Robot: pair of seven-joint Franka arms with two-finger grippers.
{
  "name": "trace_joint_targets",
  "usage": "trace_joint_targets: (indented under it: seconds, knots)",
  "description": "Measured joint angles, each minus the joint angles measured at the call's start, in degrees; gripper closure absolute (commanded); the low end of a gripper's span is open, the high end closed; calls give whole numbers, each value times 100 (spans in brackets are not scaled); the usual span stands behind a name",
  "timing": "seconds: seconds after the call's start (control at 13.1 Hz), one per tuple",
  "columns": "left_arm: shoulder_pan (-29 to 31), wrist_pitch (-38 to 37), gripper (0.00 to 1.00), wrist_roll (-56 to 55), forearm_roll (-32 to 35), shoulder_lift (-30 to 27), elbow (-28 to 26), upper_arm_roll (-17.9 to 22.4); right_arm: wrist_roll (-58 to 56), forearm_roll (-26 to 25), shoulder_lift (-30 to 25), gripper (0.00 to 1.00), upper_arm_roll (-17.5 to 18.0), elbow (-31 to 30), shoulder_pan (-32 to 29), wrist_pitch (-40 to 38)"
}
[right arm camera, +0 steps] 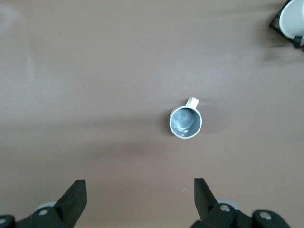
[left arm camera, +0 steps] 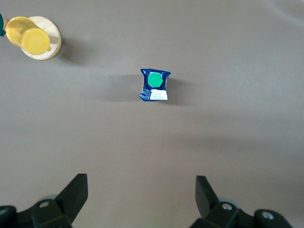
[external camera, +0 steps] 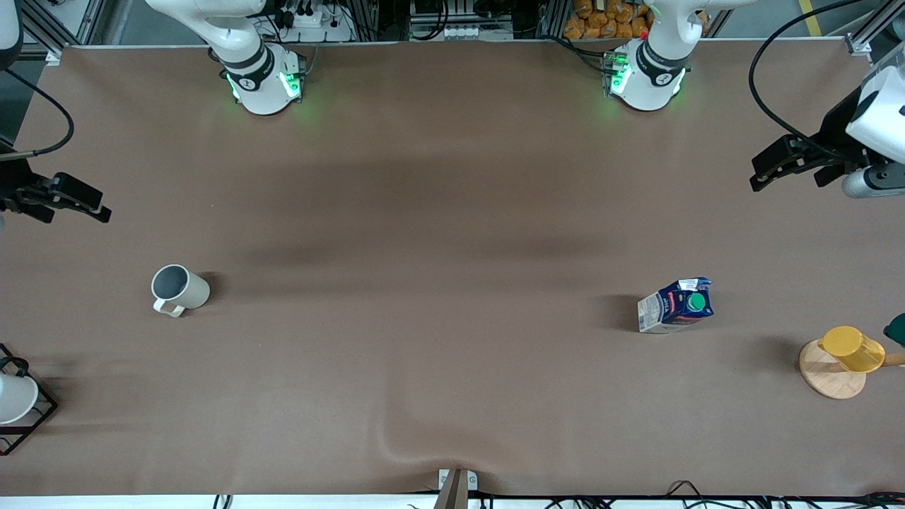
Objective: Place milk next to cup
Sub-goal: 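Move the right gripper to the mug while the left gripper nears the carton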
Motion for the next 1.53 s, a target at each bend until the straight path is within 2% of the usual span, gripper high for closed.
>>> trace_joint_targets:
  seconds: [0.69,1.22,1.53]
  knots:
    - [60,-46,0,0,89,31,4,55,375,-8,152,0,30,-22,131,-134]
    - [65,29,0,0,250,601,-8,41,368,-46,1084,0,-16,-43,-222,-68]
    - [64,184,0,0,250,928,-17,31,367,-46,1508,0,-17,-42,-287,263]
